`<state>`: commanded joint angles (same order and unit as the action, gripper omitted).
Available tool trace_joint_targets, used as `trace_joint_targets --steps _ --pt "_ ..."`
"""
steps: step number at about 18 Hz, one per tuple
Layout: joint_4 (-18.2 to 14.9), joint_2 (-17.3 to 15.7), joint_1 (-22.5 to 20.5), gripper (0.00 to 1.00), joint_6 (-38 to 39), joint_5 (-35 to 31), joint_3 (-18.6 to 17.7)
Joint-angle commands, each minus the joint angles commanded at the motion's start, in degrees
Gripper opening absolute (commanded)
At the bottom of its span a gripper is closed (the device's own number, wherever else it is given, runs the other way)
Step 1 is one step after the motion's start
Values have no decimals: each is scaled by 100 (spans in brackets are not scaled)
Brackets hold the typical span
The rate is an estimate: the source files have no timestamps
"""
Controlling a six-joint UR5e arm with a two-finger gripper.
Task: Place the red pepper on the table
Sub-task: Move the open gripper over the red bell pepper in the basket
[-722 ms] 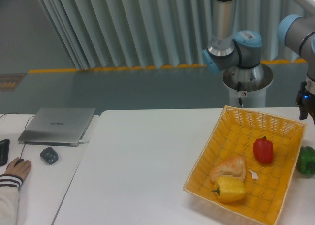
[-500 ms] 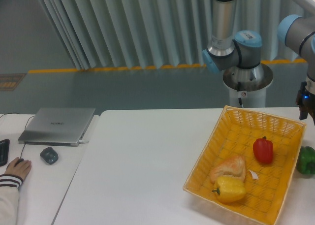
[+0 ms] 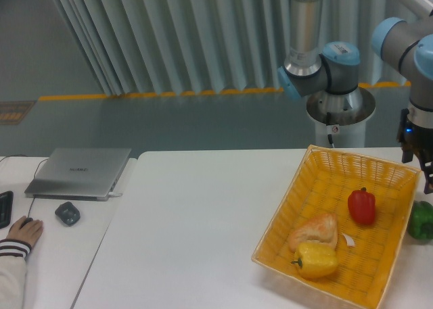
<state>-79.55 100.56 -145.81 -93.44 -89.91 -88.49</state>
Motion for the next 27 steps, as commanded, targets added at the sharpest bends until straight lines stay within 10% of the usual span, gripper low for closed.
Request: trace_joint_targets --steps 3,16,27 --pt "195 -89 421 100 1596 9 -361" --pt "659 -485 660 100 4112 246 -1320" --pt "1301 -116 660 100 4932 325 -1496"
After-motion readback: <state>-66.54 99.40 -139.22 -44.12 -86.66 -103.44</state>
